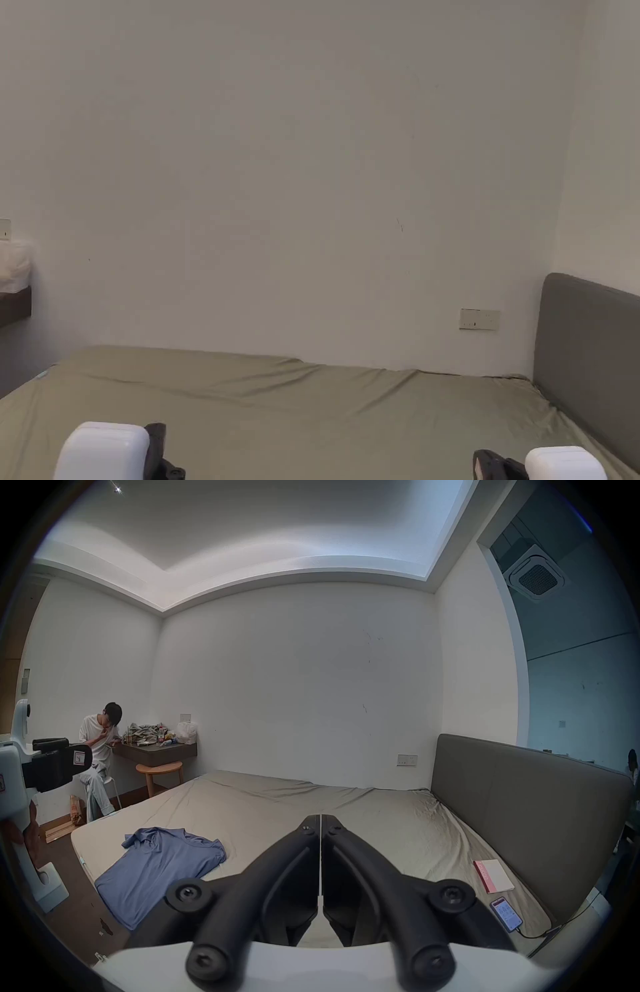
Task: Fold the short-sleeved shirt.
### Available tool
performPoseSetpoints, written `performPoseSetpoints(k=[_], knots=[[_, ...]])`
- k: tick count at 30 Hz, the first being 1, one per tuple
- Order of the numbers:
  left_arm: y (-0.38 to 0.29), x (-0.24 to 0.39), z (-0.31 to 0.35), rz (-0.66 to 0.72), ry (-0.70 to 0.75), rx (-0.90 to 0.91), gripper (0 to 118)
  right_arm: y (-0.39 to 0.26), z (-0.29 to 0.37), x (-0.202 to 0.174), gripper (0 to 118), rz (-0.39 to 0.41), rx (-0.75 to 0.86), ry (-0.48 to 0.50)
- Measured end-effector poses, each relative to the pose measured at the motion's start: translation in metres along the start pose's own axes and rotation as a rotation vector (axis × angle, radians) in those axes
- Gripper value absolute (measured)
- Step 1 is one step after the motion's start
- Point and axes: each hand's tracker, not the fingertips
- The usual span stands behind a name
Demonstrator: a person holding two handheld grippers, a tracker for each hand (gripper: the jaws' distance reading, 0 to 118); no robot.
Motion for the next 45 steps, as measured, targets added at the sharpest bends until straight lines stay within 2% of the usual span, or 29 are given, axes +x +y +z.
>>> performPoseSetpoints(k=[25,42,45], knots=[[-0.003,-0.008,-0.008,0.003,-0.001,-0.024,1,0.000,-0.010,-0.003,10,0.003,-0.007,0.013],[-0.017,-0.010,-0.041,0.017,0.007,-0.061,1,-0.009,-0.042,-0.004,10,0.004,-0.033,0.020],[-0.035,-0.023,-0.059,0.049,0.029,-0.120,7,-0.018,-0.050,-0.005,10,0.008,-0.054,0.027]])
